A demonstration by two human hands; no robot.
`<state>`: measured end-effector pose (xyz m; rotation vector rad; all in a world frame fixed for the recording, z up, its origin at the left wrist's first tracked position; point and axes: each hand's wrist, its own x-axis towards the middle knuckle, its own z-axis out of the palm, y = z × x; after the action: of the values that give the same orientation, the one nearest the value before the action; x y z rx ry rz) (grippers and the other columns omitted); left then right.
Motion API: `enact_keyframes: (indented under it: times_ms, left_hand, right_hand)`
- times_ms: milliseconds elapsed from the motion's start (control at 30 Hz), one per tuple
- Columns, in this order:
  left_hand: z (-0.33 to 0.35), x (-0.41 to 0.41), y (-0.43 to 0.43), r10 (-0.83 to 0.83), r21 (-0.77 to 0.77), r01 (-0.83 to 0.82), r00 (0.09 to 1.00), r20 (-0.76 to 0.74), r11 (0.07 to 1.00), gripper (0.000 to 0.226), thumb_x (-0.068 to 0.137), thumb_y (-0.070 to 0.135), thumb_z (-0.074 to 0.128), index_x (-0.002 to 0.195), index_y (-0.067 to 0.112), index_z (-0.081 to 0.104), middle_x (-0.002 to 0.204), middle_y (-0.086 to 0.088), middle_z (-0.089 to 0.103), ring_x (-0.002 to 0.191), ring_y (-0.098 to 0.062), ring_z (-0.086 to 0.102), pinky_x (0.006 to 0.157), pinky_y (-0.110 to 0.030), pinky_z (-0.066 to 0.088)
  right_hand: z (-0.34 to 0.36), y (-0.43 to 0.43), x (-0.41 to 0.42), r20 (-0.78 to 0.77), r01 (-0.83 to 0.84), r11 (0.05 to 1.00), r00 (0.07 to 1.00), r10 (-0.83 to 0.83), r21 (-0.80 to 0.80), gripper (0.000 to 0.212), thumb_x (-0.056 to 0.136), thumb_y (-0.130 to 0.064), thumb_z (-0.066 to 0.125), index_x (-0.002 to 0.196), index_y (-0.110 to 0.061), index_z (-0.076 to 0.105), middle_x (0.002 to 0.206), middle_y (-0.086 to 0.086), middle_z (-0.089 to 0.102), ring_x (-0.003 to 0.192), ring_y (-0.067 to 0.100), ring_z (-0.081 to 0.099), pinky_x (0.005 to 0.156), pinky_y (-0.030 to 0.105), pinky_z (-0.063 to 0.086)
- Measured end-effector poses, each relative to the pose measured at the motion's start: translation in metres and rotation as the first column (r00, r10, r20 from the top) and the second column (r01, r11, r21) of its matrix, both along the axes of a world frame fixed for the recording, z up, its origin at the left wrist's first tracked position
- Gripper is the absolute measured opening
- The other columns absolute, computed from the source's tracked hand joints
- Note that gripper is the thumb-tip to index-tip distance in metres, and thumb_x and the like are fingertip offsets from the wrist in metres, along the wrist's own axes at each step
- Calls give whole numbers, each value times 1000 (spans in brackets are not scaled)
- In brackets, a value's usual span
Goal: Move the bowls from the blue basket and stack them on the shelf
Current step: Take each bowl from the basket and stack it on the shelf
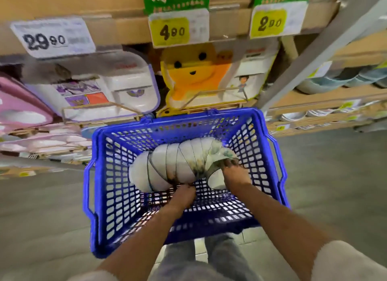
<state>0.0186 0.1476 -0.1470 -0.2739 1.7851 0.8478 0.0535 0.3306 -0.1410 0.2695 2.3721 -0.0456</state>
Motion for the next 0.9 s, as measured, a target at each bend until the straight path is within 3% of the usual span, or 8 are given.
enact_keyframes:
  times_ms: [100,200,367,500,567,667,833,900]
  left_hand:
    - [-11,6,4,-13,-12,13,1000,18,1000,26,98,14,43,73,17,50,95,-10,56,86,-24,53,80,-36,46]
    - [-22,9,6,-19,1,19,999,43,1000,19,96,11,41,84,4,54,98,-23,59,86,-24,51,72,-40,39]
    - [-31,15,3,104,-3,-104,992,73,995,19,96,13,41,85,7,56,88,-17,60,78,-24,52,65,-31,35]
    - [-28,14,4,147,10,-148,987,72,989,17,95,11,41,87,7,55,88,-17,59,77,-24,53,62,-31,36]
    - [-23,12,7,162,29,-163,985,52,986,17,94,11,41,85,9,55,88,-17,59,78,-25,54,63,-31,39]
    - [-13,9,16,172,48,-172,985,-2,984,18,94,11,41,85,12,57,83,-14,59,74,-24,53,65,-32,41]
    - [3,11,22,194,77,-191,980,-37,979,18,94,18,47,88,8,61,86,-13,58,77,-24,53,68,-32,41]
    - [14,13,26,195,99,-187,978,-76,977,20,94,25,49,99,10,61,97,-10,64,89,-27,59,81,-37,47]
  right_hand:
    - [-12,6,-3,34,-33,999,999,33,-26,72,91,-8,54,152,-25,20,150,14,31,136,40,34,97,47,47]
    - [-24,10,-16,96,-69,997,993,72,-36,66,94,-7,49,152,-27,23,150,18,30,138,44,28,105,52,37]
    - [-39,5,-23,25,-97,995,995,97,-13,51,96,-5,41,145,-20,39,144,20,42,128,47,41,97,53,43]
    - [-37,8,-18,-9,-173,985,985,173,-7,56,96,-6,39,149,-24,31,140,20,45,121,41,52,93,44,46]
    - [-30,12,-16,54,-126,991,990,128,-45,65,95,-4,42,152,-28,22,141,20,40,117,40,55,88,43,48]
    - [-14,17,-11,29,-99,992,994,102,-80,76,92,1,49,153,-32,18,139,18,41,113,39,57,83,43,51]
    - [23,30,-12,-49,6,980,999,-16,-201,66,94,-2,42,150,-34,26,129,21,54,112,38,58,88,45,49]
    - [43,40,-17,-46,90,956,993,-107,-279,66,93,-2,37,149,-36,30,130,20,57,115,37,58,92,43,47]
